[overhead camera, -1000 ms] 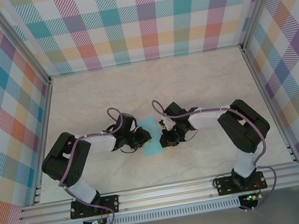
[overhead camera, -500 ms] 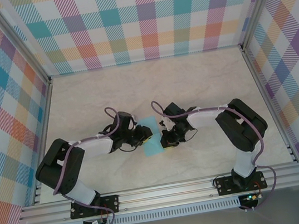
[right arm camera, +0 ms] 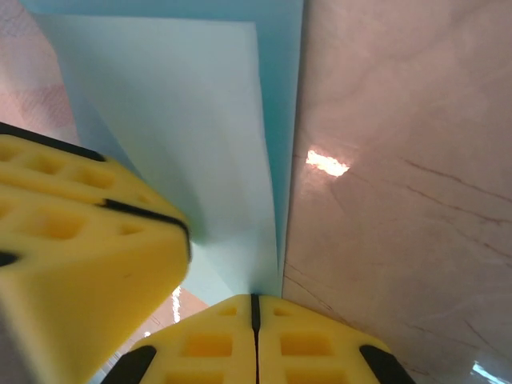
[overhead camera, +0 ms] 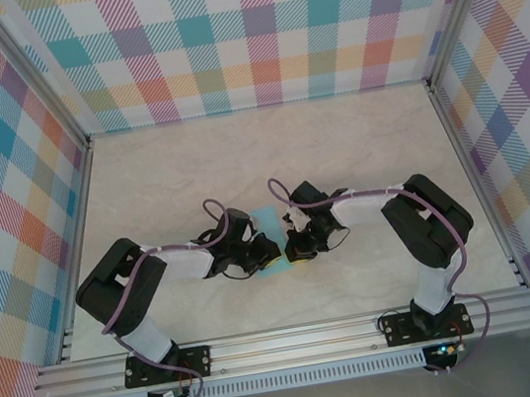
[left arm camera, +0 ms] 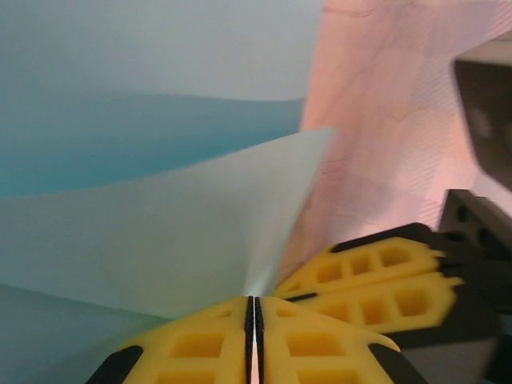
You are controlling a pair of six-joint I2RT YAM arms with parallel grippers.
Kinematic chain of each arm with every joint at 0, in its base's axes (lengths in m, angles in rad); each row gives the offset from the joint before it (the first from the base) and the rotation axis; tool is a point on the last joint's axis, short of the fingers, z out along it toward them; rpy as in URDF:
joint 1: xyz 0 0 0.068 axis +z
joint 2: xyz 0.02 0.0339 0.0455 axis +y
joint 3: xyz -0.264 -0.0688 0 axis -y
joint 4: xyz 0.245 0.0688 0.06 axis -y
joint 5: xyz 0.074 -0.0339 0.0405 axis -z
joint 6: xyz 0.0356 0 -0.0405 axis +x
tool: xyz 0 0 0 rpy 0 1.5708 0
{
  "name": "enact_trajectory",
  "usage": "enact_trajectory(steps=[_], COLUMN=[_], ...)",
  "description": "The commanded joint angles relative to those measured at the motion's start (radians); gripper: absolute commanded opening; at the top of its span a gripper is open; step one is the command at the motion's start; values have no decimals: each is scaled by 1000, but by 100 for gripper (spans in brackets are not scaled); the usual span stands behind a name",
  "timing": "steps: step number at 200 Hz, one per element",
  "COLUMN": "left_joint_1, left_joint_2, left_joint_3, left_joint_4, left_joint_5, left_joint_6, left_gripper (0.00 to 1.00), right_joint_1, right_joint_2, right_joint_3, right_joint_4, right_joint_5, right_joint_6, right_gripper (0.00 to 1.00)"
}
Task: Fold a paper plane with a square sheet of paper (pick it up from the middle)
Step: Fold the triangle a second time at the center of the table.
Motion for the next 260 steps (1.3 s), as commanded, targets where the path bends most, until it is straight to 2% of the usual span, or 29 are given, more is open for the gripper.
enact_trajectory(steps=[1,43,97,162,207,260], left_joint_1=[-16,-15,-15,-16,-16,8], left_joint_2=[29,23,35,29,20,-18], left_joint_3=[-2,10,20,25,26,34], left_joint_4=[7,-121,-147,-148,-144,-148], left_joint_5=[-18,-125,-140,-140,-143,-199], left_joint_6=[-9,29,34,38,29,26], left_gripper=[12,11,11,11,11,12], right_joint_1=[0,-1,-2,5,7,7], right_joint_2=[47,30,-124,-32,39,66], right_joint_3=[-6,-10,-6,0,7,-21], right_joint_4=[-41,-44,27,17,-34,-97], right_joint_5=[66,79,-32,-44,39,124], right_joint_6=[12,3,1,-3,-2,-8], right_gripper=[5,5,7,7,6,6])
